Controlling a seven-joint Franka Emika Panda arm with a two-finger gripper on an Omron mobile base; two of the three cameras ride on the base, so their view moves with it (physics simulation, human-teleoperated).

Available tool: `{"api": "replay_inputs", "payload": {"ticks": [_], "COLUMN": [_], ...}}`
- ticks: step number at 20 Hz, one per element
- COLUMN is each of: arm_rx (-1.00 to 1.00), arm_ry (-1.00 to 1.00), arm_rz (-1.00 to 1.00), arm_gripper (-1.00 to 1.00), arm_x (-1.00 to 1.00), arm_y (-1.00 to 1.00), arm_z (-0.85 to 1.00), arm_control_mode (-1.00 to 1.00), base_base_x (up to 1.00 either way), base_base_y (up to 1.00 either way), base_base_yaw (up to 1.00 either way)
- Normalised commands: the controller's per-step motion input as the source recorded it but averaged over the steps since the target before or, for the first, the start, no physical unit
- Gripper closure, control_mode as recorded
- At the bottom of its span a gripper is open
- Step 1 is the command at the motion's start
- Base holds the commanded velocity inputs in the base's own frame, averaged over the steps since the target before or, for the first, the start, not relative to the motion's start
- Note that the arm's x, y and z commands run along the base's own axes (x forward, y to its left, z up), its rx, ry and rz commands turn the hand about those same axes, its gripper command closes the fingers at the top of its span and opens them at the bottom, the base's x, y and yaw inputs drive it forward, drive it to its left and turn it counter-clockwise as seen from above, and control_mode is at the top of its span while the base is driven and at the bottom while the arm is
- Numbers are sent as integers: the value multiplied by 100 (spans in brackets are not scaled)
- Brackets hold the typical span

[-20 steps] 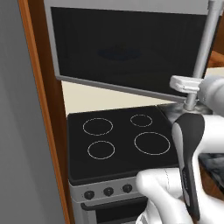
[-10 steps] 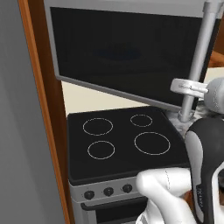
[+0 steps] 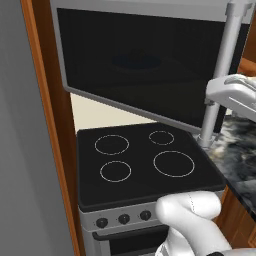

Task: Retrieve the reheated potato from the microwave, then place the potato, cheese, and condiment on the cutting board.

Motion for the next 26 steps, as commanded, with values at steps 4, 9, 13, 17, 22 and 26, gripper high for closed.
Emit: {"api": "replay_inputs", "payload": {"ticks": [4,9,13,17,22,26], "arm_rx": [10,8,20,26,27,24], "arm_ry": [-3,-11,-22,-15,-4,0], "arm_rz": [30,19,17,21,17,14], "arm_gripper": [-100,-100,-100,-100,-100,-100], "arm_x": [-54,-45,31,74,94,84], "arm_y": [-25,-96,-63,-14,0,7], "arm_z": [11,-1,-11,-25,-30,-7], "arm_control_mode": [-100,-100,-100,-100,-100,-100], "base_base_x": [0,0,0,0,0,0], "base_base_y": [0,0,0,0,0,0], "base_base_yaw": [0,0,0,0,0,0]}}
